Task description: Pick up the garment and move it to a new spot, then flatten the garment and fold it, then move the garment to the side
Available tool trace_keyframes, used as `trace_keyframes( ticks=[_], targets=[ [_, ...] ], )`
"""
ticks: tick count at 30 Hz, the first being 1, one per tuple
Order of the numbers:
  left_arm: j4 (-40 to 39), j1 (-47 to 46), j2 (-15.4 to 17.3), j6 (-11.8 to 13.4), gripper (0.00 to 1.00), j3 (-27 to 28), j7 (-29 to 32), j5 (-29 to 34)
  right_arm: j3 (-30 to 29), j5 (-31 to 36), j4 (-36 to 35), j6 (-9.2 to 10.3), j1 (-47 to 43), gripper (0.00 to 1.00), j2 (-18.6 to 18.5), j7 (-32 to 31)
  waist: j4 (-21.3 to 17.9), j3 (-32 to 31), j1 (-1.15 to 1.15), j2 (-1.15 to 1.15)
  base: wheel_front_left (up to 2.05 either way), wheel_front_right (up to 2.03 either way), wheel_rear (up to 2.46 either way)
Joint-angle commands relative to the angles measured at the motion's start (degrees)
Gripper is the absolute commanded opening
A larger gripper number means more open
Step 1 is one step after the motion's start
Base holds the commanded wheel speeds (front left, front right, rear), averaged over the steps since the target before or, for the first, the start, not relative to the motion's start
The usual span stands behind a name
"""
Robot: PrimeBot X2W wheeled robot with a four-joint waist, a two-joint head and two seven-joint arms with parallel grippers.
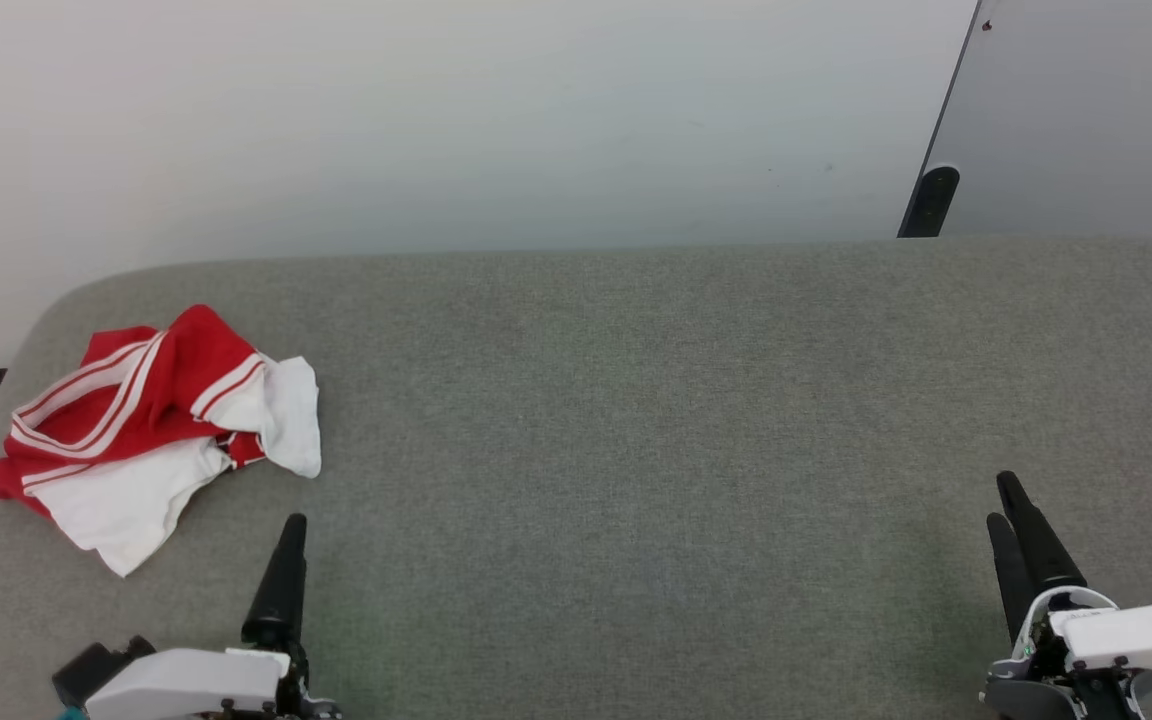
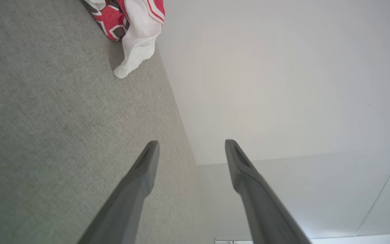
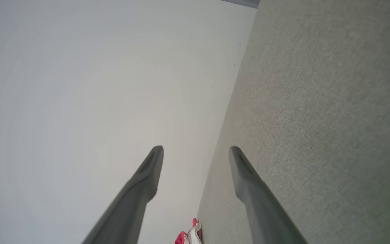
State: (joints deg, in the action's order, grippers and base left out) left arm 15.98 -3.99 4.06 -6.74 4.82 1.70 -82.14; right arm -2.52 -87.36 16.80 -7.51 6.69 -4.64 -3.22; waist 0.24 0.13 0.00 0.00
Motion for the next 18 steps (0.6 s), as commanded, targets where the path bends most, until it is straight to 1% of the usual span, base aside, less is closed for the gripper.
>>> trace_keyframes(
  ticks=[1, 3, 4, 10, 18],
  targets=[
    [-1.2, -1.7, 0.7, 0.3, 1.00, 0.1, -0.8, 3.4, 1.5, 2.3, -0.5, 0.00, 2.4, 1.00, -1.3, 1.0, 0.0, 0.0, 0.00, 0.00, 0.00, 0.00, 0.00],
    [-1.6, -1.7, 0.7, 0.4, 1.00, 0.2, -1.3, 5.8, 2.5, 3.9, -0.1, 0.00, 3.0, 1.00, -1.9, 1.7, 0.1, 0.0, 0.00, 0.00, 0.00, 0.00, 0.00],
    [-1.6, -1.7, 0.7, 0.4, 1.00, 0.2, -1.3, 5.8, 2.5, 3.9, -0.1, 0.00, 3.0, 1.00, -1.9, 1.7, 0.1, 0.0, 0.00, 0.00, 0.00, 0.00, 0.00],
    [-2.4, -1.4, 1.3, 0.8, 1.00, -0.4, -2.7, 14.6, 5.1, 8.3, 1.4, 0.00, 4.7, 1.00, -3.2, 3.6, 0.2, -0.1, 0.00, 0.00, 0.00, 0.00, 0.00],
    [-2.3, -1.3, 2.0, 1.8, 1.00, -1.6, -4.4, 25.0, 8.4, 16.7, 3.2, 0.00, 6.7, 1.00, -4.9, 5.8, 0.3, -0.2, 0.00, 0.00, 0.00, 0.00, 0.00]
  ],
)
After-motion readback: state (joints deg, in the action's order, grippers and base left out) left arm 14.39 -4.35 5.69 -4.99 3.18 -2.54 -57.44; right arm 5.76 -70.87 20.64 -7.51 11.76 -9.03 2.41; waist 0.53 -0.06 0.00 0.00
